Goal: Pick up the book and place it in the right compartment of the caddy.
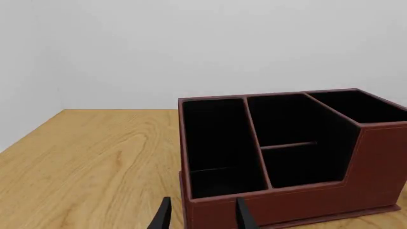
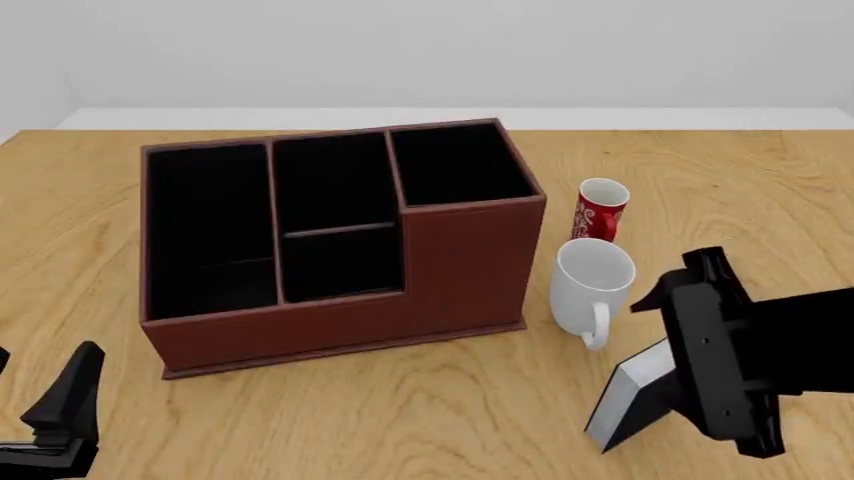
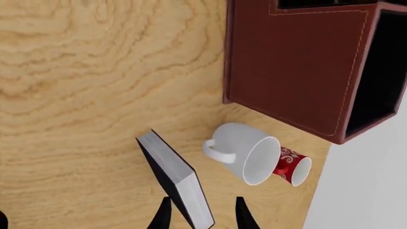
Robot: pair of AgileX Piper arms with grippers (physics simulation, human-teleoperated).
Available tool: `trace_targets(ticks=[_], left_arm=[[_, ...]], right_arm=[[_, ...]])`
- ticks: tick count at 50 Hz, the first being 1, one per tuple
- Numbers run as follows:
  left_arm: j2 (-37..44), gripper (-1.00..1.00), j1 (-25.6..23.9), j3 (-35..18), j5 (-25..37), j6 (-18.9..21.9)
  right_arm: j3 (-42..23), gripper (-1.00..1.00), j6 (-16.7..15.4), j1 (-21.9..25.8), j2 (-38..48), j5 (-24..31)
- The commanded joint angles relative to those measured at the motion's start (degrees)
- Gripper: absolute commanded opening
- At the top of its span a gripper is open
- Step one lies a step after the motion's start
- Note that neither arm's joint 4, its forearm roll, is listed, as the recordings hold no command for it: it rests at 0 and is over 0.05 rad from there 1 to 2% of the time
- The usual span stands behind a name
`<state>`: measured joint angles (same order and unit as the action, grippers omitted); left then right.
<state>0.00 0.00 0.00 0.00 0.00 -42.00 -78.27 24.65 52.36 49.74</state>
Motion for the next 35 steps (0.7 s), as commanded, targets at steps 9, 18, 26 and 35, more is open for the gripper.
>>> trace_targets(ticks=[9, 18, 26, 35], left_arm=[[0.0, 1.0, 0.0, 0.0, 0.0, 0.0], [0.0, 1.0, 0.0, 0.0, 0.0, 0.0], [0.0, 1.0, 0.0, 0.0, 0.0, 0.0], [0.0, 1.0, 0.0, 0.0, 0.0, 0.0]], right_arm=[[2.3, 1.0, 1.0, 0.3, 2.5, -2.2], [2.2, 1.0, 1.1, 0.4, 3.7, -2.6], [3.3, 1.0, 1.5, 0.5, 4.8, -4.1], [3.5, 1.0, 0.1, -0.7, 5.8, -4.1]])
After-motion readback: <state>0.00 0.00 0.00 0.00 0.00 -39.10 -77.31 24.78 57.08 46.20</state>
